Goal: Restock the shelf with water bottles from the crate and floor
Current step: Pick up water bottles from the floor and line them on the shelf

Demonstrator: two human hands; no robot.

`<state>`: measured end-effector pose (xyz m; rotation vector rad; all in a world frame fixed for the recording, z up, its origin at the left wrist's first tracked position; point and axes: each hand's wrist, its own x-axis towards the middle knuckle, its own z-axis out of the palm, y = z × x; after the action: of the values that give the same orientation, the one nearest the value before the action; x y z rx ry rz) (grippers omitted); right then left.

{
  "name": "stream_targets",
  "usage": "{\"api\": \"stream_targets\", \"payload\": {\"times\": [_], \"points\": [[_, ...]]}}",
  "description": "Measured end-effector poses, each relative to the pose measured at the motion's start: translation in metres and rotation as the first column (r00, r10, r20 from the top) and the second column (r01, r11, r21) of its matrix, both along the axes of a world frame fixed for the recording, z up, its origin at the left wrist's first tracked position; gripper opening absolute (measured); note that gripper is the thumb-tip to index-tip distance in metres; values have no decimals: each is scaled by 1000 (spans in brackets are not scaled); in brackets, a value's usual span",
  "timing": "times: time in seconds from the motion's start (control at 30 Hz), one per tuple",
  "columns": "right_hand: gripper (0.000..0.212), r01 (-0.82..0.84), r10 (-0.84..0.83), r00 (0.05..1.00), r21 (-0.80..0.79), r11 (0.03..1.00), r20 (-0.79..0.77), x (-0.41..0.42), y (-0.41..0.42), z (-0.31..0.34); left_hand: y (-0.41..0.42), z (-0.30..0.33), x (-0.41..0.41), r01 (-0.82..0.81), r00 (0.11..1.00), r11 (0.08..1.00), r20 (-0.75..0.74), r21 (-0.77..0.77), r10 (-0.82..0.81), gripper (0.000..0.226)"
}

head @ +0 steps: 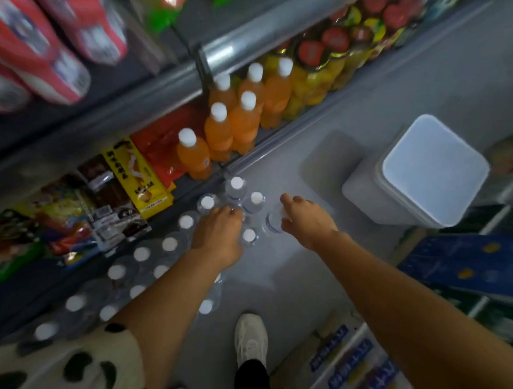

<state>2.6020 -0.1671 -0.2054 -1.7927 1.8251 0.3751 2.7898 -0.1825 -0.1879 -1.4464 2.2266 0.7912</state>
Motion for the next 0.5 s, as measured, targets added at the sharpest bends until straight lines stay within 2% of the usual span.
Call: {"api": "stream_targets", "payload": {"times": [0.13,0.23,0.33,0.43,0.5], "points": [[37,-72,72,997,-39,997,21,-10,-6,127,5,75,-4,-5,994,1000,-105,7,6,50],[40,-128,132,990,-90,988,39,-8,-8,232,9,144,0,-16,975,999,-219,33,23,59],[42,-189,200,979,-178,966,46,0,-4,341,11,220,9,-42,956,999,-292,-4,39,59],[47,-277,299,953,-252,927,53,14,7,453,16,297,23,-60,928,997,-371,-45,39,83],[43,-312,341,939,-303,900,46,26,18,524,23,350,35,-66,888,995,-460,-73,25,92]]}}
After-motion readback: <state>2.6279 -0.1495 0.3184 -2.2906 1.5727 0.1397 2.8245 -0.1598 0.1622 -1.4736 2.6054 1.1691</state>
